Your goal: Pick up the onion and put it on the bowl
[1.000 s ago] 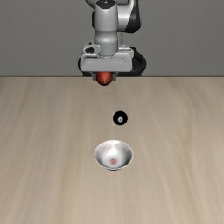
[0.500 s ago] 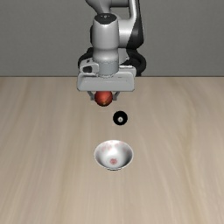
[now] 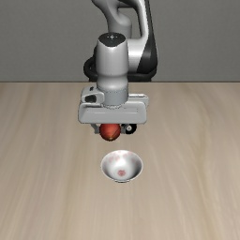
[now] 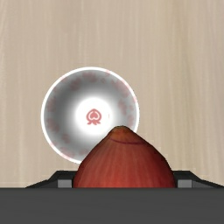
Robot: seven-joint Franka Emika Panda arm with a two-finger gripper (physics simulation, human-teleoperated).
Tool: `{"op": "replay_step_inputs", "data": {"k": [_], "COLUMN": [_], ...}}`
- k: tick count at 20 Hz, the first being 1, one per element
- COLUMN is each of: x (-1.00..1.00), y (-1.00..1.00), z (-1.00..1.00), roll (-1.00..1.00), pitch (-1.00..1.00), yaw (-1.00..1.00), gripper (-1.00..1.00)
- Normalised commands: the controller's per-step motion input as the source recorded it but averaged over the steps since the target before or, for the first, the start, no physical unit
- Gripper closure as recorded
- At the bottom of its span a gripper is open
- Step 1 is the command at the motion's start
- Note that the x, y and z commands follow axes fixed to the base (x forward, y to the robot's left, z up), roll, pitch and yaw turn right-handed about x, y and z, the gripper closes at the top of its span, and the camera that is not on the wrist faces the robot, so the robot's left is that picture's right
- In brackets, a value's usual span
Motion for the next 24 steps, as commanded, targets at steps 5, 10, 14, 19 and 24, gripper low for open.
{"op": "replay_step_inputs", "data": {"k": [5, 10, 14, 19, 24], "x": [0.8, -0.4, 0.0, 0.0, 0.0], "y": [0.2, 0.6, -0.25, 0.0, 0.0], "z": [0.0, 0.0, 0.0, 0.0, 0.0], "roll": [0.0, 0.0, 0.0, 0.0, 0.0], "pitch": [0.0, 0.0, 0.0, 0.0, 0.0], "yaw": [0.0, 0.0, 0.0, 0.0, 0.0], "gripper": [1.0, 1.0, -1.0, -1.0, -1.0]}}
